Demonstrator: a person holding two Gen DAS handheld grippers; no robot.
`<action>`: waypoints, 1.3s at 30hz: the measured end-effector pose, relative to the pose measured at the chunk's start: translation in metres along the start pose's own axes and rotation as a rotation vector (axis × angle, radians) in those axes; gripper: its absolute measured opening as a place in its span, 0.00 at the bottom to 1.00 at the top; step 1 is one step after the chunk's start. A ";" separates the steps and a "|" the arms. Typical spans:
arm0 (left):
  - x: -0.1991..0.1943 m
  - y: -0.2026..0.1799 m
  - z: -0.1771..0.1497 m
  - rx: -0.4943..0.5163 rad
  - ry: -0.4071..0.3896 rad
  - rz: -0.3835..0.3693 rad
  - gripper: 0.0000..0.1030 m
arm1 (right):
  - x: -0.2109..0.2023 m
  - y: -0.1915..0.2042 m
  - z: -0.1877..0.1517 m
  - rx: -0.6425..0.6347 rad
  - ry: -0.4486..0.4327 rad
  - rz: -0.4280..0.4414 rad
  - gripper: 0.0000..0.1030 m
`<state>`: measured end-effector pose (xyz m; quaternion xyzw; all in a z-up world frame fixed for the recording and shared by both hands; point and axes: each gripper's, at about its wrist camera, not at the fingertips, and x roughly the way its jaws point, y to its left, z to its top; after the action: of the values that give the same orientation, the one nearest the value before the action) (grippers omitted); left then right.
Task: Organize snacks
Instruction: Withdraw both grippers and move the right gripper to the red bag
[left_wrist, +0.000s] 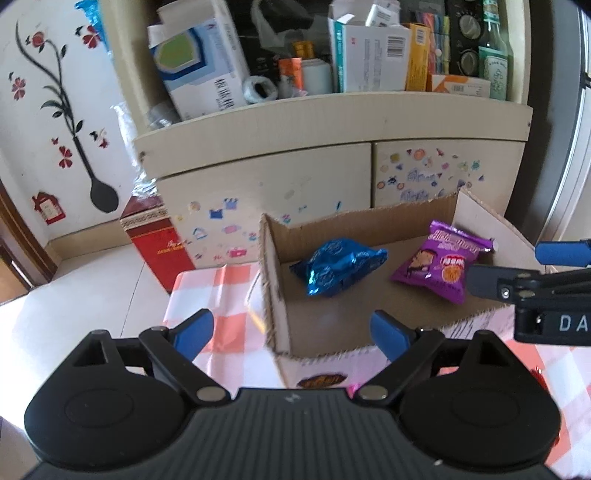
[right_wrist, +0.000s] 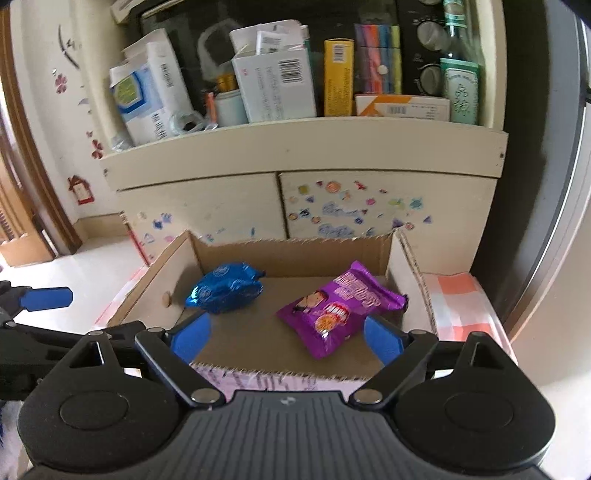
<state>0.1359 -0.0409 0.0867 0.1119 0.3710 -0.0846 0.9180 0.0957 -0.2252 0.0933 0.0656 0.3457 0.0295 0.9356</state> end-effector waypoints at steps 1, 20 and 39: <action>-0.003 0.004 -0.002 -0.008 0.003 -0.001 0.89 | -0.001 0.002 -0.001 -0.005 0.009 0.011 0.92; -0.032 0.038 -0.057 -0.084 0.112 -0.004 0.89 | -0.011 0.011 -0.042 -0.046 0.216 0.100 0.92; -0.001 0.038 -0.067 -0.254 0.201 0.055 0.90 | 0.009 -0.027 -0.079 0.146 0.365 -0.107 0.93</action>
<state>0.0995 0.0136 0.0462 0.0131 0.4654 -0.0003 0.8850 0.0511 -0.2433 0.0246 0.1084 0.5137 -0.0341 0.8504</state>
